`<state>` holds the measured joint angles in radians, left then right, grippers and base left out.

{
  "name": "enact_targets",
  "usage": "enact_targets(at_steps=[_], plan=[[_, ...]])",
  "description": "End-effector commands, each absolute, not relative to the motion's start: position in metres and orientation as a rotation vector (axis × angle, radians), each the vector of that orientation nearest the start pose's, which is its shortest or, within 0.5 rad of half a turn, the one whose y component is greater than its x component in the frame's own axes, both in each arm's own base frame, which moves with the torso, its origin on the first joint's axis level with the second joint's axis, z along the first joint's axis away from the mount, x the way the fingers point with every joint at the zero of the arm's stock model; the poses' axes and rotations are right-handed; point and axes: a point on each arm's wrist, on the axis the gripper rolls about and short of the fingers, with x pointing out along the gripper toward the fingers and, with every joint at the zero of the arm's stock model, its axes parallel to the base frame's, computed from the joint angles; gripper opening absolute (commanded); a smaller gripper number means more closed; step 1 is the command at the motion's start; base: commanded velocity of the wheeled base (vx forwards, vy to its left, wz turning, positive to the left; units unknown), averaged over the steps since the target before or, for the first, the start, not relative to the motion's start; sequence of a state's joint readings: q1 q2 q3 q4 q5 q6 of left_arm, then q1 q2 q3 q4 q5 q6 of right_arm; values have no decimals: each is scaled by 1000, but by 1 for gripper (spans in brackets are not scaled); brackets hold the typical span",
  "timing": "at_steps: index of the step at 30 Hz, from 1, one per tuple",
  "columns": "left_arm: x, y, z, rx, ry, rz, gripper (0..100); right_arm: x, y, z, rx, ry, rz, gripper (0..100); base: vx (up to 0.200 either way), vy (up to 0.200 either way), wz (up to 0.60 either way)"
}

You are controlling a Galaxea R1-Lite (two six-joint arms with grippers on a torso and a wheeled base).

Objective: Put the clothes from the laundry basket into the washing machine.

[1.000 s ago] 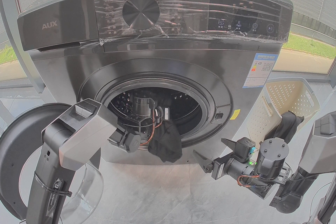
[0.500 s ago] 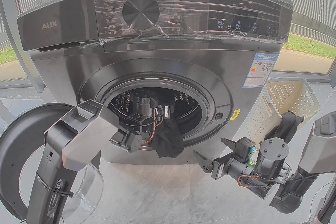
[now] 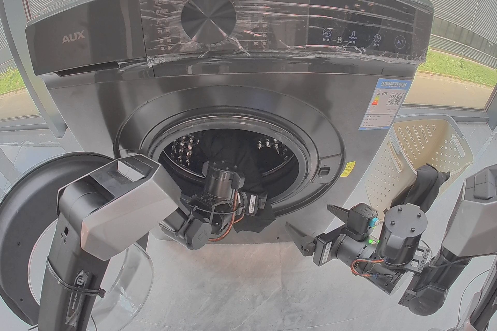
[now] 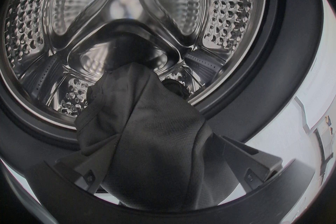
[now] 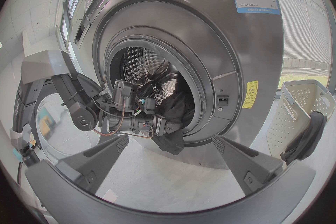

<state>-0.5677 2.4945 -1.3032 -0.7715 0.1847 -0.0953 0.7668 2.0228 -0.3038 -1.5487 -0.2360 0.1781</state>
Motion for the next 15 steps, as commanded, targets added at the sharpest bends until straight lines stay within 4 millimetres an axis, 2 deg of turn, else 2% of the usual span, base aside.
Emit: enact_targets(at_steps=[1, 3, 4, 9, 15], plan=[[397, -249, -12, 72, 433, -357, 100, 205, 191, 69, 91, 198, 514, 100, 0, 0, 0], [399, -248, -13, 70, 430, -351, 100, 206, 191, 68, 90, 199, 514, 100, 0, 0, 0], [400, -247, -13, 70, 430, -349, 0, 205, 191, 69, 91, 198, 514, 100, 0, 0, 0], [406, -244, -10, 58, 409, -333, 0, 205, 191, 69, 92, 198, 514, 100, 0, 0, 0], [430, -239, 17, -16, 285, -296, 0, 206, 191, 69, 93, 197, 514, 100, 0, 0, 0]])
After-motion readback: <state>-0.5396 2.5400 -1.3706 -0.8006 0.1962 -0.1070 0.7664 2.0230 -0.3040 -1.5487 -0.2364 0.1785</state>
